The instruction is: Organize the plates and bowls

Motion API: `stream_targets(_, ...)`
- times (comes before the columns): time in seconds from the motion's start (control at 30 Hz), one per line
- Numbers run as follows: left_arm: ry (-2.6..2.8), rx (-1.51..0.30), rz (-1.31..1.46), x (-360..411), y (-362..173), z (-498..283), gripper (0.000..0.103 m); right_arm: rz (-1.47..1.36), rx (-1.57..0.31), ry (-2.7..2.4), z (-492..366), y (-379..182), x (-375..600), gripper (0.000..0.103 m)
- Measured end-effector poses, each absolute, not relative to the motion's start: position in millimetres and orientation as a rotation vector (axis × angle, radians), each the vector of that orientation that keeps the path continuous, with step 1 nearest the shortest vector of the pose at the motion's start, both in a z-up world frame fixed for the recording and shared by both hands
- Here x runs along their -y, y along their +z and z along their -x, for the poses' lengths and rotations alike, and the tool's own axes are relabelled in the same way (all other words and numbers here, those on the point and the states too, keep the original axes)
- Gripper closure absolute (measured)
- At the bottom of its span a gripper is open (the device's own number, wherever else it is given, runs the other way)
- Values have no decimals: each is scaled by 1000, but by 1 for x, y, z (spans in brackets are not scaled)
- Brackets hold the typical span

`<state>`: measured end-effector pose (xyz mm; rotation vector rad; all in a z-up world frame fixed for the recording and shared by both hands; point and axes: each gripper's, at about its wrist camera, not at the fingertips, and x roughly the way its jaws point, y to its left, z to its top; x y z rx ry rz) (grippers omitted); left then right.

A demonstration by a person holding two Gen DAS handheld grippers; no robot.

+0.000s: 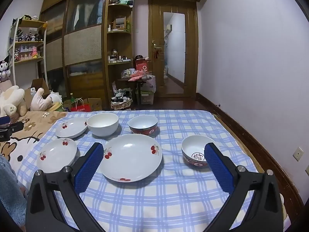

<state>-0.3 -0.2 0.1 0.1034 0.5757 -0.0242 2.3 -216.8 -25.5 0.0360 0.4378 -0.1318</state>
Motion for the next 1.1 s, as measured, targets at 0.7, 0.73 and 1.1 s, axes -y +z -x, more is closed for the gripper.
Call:
stream_targets(0.7, -24, -569, -100, 0, 1, 0, 4, -36, -450, -133, -3, -27, 217, 0)
stream_targets(0.73, -25, -570, -101, 0, 1, 0, 4, -36, -449, -132, -3, -27, 217, 0)
stream_targets(1.1, -23, -570, -101, 0, 1, 0, 4, -35, -452, -132, -3, -28, 217, 0)
